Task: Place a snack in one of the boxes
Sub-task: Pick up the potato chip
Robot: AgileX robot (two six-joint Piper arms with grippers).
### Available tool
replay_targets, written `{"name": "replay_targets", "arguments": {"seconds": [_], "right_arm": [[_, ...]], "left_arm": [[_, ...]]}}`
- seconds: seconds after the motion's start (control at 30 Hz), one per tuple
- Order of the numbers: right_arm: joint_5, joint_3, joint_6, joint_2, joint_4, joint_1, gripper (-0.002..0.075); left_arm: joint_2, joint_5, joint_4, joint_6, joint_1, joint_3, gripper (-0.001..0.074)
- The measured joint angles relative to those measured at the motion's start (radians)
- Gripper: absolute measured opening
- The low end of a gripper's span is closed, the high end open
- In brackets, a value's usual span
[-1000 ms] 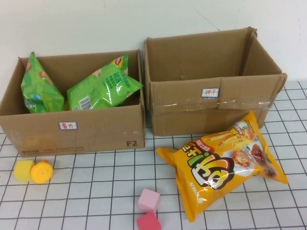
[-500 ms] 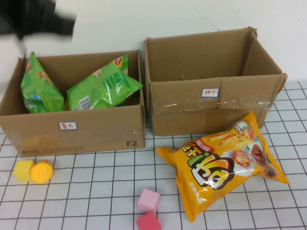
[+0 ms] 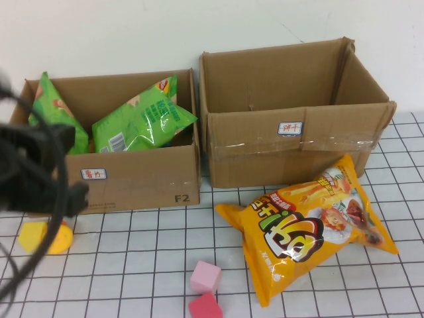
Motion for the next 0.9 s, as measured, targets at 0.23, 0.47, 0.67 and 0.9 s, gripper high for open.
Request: {"name": "replay_targets", "arguments": {"seconds": [0.23,0.47,0.67,0.9], "right_arm": [[0.037,-0.042,-0.092,0.193,0.029,0.000,-0.0001],[-0.013,-0.069,-0.152,0.560,0.283,0.000,-0.0001],[0.033,-0.084,-0.337,0.823,0.513,0.000,0.0042],[0.061,-0.118,-0.248,1.011,0.542,0.000,0.0335]], "left_arm": [[-0.071,-0.127,0.022,-0.033,0.000,0.139,-0.0001],[-0.078,-0.115,0.033,-0.099,0.000,0.204,-0.0001],[-0.058,-0.101,0.033,-0.190,0.000,0.214,-0.0001],[-0.056,-0.057,0.033,-0.221,0.000,0.214,-0.0001]]}}
